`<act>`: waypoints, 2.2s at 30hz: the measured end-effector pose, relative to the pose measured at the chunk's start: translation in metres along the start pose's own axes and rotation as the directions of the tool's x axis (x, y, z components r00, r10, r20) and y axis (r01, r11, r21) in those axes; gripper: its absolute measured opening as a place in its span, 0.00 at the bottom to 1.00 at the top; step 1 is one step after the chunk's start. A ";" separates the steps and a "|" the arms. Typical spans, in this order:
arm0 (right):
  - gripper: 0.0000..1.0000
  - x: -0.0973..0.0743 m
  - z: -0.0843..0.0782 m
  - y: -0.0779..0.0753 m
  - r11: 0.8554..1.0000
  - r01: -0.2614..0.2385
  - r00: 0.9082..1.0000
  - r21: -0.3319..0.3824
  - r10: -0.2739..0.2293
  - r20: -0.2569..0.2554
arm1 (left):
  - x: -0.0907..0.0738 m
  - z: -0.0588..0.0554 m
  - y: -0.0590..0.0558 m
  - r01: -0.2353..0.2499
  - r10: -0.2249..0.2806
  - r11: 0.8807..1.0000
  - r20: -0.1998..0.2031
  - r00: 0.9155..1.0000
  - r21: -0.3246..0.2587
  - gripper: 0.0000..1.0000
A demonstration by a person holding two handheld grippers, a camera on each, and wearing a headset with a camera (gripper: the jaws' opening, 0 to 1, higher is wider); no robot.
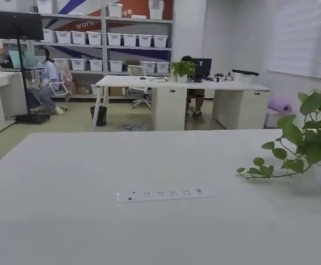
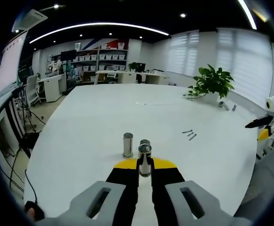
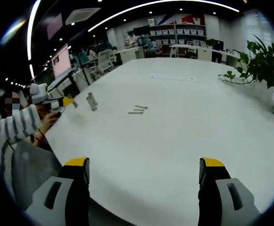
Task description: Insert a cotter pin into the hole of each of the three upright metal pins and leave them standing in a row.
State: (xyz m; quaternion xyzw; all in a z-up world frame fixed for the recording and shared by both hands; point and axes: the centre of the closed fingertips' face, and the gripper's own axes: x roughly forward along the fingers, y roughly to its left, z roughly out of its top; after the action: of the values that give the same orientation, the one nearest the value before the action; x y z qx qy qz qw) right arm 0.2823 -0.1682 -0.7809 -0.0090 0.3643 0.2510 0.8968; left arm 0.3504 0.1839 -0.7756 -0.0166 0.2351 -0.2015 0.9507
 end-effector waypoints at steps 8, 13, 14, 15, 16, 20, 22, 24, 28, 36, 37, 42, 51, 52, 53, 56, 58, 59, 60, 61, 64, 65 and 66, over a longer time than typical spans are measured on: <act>0.97 -0.001 0.002 0.001 1.000 0.001 1.000 -0.006 -0.001 0.011 | 0.006 -0.010 -0.027 0.074 -0.072 0.996 -0.041 0.997 0.054 0.07; 0.97 -0.003 0.000 -0.002 1.000 0.010 1.000 0.001 -0.010 0.014 | 0.010 -0.013 -0.044 0.117 -0.113 0.990 -0.054 0.992 0.080 0.07; 0.97 -0.003 0.000 -0.001 1.000 0.010 1.000 0.004 -0.010 0.015 | 0.011 -0.013 -0.047 0.127 -0.122 0.988 -0.057 0.991 0.086 0.07; 0.97 -0.003 0.000 -0.001 1.000 0.009 1.000 0.006 -0.009 0.016 | 0.012 -0.014 -0.050 0.135 -0.130 0.987 -0.059 0.990 0.090 0.07; 0.97 -0.003 -0.001 -0.001 1.000 0.010 1.000 0.006 -0.010 0.016 | 0.013 -0.014 -0.053 0.144 -0.138 0.985 -0.060 0.989 0.096 0.07; 0.97 -0.004 -0.003 0.001 1.000 0.011 1.000 0.002 -0.011 0.007 | 0.016 -0.015 -0.067 0.196 -0.186 0.970 -0.077 0.979 0.146 0.07; 0.97 -0.004 -0.003 0.001 1.000 0.009 1.000 0.002 -0.009 0.007 | 0.017 -0.016 -0.074 0.219 -0.208 0.962 -0.081 0.975 0.161 0.07; 0.97 -0.004 -0.002 0.001 1.000 0.009 1.000 0.002 -0.009 0.008 | 0.018 -0.016 -0.080 0.236 -0.224 0.957 -0.085 0.971 0.170 0.07; 0.97 -0.004 -0.002 0.001 1.000 0.007 1.000 0.001 -0.007 0.011 | 0.020 -0.017 -0.087 0.262 -0.248 0.946 -0.094 0.964 0.192 0.07; 0.97 -0.004 -0.004 0.002 1.000 0.003 1.000 -0.002 -0.003 -0.001 | 0.022 -0.020 -0.098 0.315 -0.295 0.921 -0.119 0.948 0.230 0.07; 0.97 -0.003 -0.004 0.002 1.000 0.003 1.000 -0.003 -0.003 -0.002 | 0.022 -0.020 -0.100 0.321 -0.301 0.918 -0.121 0.946 0.231 0.07; 0.97 -0.001 -0.002 0.005 1.000 0.002 1.000 -0.008 -0.002 -0.009 | 0.022 -0.024 -0.104 0.346 -0.320 0.907 -0.141 0.937 0.239 0.07; 0.97 0.005 0.000 0.013 1.000 -0.008 1.000 -0.028 0.007 -0.028 | 0.023 -0.030 -0.106 0.380 -0.349 0.889 -0.158 0.924 0.255 0.07; 0.97 0.005 0.000 0.013 1.000 -0.008 1.000 -0.029 0.008 -0.030 | 0.023 -0.031 -0.107 0.391 -0.360 0.883 -0.161 0.919 0.259 0.07; 0.97 0.006 0.000 0.013 1.000 -0.008 0.999 -0.030 0.008 -0.031 | 0.023 -0.031 -0.108 0.399 -0.367 0.879 -0.164 0.916 0.260 0.07; 0.97 0.007 0.001 0.015 0.999 -0.009 0.999 -0.034 0.008 -0.037 | 0.022 -0.036 -0.111 0.426 -0.388 0.862 -0.182 0.904 0.275 0.07; 0.97 0.008 0.001 0.016 0.999 -0.009 0.999 -0.036 0.008 -0.041 | 0.023 -0.038 -0.112 0.431 -0.392 0.860 -0.190 0.900 0.271 0.07; 0.97 0.008 0.001 0.017 0.999 -0.010 0.999 -0.037 0.008 -0.043 | 0.023 -0.038 -0.112 0.435 -0.395 0.859 -0.191 0.899 0.272 0.07; 0.97 0.009 0.000 0.018 0.999 -0.012 0.999 -0.040 0.010 -0.047 | 0.024 -0.039 -0.113 0.438 -0.398 0.858 -0.191 0.897 0.269 0.07; 0.97 0.009 0.000 0.018 0.999 -0.013 0.999 -0.043 0.011 -0.050 | 0.025 -0.039 -0.113 0.439 -0.399 0.857 -0.192 0.897 0.269 0.07; 0.97 0.011 -0.001 0.020 0.999 -0.013 0.998 -0.050 0.010 -0.061 | 0.026 -0.040 -0.115 0.447 -0.406 0.852 -0.195 0.893 0.273 0.07; 0.97 0.011 0.000 0.021 0.999 -0.014 0.998 -0.051 0.011 -0.062 | 0.027 -0.041 -0.116 0.453 -0.412 0.848 -0.196 0.890 0.276 0.07; 0.97 0.011 0.000 0.021 0.999 -0.014 0.998 -0.051 0.011 -0.062 | 0.027 -0.042 -0.116 0.457 -0.415 0.845 -0.199 0.888 0.278 0.07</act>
State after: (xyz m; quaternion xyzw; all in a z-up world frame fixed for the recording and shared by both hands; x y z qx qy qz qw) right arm 0.2790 -0.1453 -0.7847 -0.0373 0.3853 0.2654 0.8830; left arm 0.3094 0.0694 -0.8097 0.0968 0.2514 -0.4482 0.8524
